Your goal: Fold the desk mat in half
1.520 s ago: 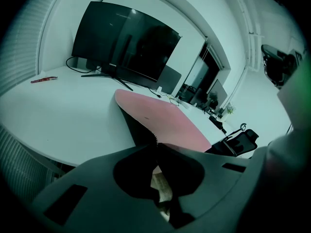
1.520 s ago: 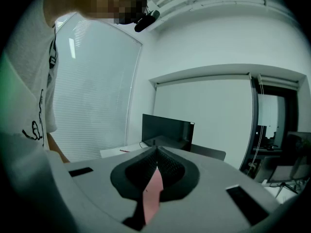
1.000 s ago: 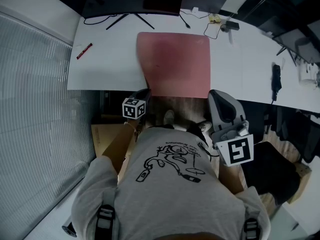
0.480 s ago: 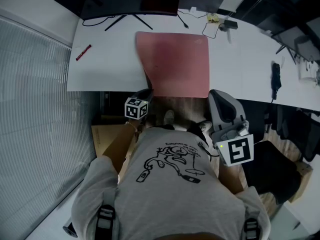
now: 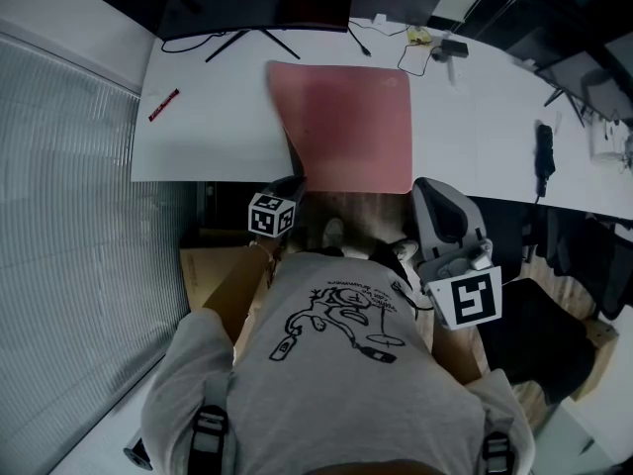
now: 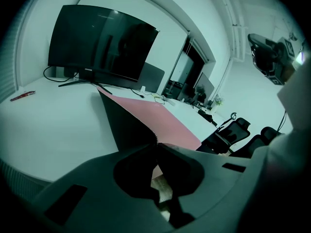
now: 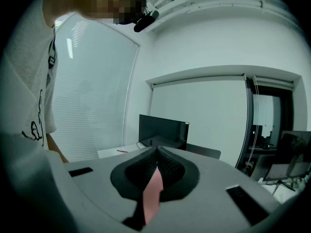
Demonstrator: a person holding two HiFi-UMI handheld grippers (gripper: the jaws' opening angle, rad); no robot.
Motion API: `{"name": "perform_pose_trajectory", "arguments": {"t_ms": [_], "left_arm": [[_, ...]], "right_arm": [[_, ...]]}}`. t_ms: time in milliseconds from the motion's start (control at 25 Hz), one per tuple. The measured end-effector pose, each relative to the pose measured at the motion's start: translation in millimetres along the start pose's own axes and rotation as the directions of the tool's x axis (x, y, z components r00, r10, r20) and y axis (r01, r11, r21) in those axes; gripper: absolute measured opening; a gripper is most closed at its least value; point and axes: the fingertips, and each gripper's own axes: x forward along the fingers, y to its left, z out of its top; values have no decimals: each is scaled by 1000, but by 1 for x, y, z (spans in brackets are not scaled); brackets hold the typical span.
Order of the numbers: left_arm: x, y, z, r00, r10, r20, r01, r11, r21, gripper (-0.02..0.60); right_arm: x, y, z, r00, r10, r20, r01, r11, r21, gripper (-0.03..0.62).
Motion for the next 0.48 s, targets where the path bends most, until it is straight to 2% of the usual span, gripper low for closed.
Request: {"name": "perform_pose_trajectory", "arguments": {"t_ms": [480], "left_arm": [[7, -13, 4, 1000, -17, -4, 17, 999, 28, 31]], "right_arm": [[-2, -6, -3, 1000, -2, -6, 2, 1000, 1, 9]]}}
